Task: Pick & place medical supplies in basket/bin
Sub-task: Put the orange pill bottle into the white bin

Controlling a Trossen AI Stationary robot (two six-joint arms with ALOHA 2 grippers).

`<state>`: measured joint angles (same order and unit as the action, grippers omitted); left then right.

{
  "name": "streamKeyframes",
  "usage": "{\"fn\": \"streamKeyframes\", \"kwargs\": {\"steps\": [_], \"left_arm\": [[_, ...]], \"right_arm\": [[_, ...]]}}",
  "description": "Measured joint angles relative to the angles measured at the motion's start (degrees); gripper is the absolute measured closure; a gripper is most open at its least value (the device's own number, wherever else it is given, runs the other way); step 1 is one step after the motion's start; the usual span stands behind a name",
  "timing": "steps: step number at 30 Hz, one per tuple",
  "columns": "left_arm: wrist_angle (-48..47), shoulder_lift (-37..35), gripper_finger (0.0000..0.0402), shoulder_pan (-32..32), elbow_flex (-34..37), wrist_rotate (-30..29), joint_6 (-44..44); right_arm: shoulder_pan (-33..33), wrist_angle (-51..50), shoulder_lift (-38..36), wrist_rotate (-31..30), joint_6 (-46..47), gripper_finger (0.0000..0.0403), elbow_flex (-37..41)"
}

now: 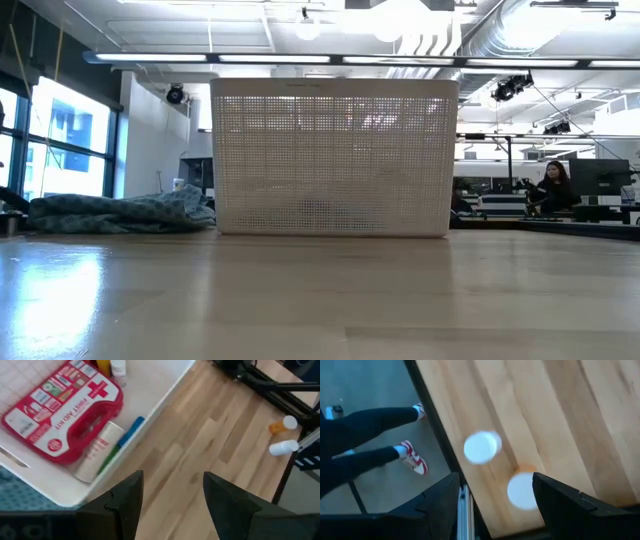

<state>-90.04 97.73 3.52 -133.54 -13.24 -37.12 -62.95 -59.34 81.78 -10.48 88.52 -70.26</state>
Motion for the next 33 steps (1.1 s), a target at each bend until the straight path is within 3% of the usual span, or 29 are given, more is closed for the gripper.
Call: {"fn": "streamKeyframes", "kwargs": {"steps": [11, 20, 27, 33], "left_arm": [[0.02, 0.94, 0.0165, 12.25, 0.05, -6.92, -12.77], [0.04, 1.69, 0.0165, 18.19, -0.02, -7.16, -19.75], [0.07, 1.84, 0.0165, 18.51, 0.03, -7.66, -20.18], [2.61, 1.82, 0.0165, 16.07, 0.03, -7.07, -19.19]], "right_arm": [[-5.79, -8.56, 2.03, 0.17, 1.73, 0.016, 0.66], [-5.54, 3.77, 2.6, 8.46, 2.96, 0.016, 11.7], [-6.46, 6.7, 2.52, 5.27, 2.5, 0.0157, 12.26], [-6.48, 6.93, 2.56, 3.99, 1.2, 0.0126, 12.26]]}}
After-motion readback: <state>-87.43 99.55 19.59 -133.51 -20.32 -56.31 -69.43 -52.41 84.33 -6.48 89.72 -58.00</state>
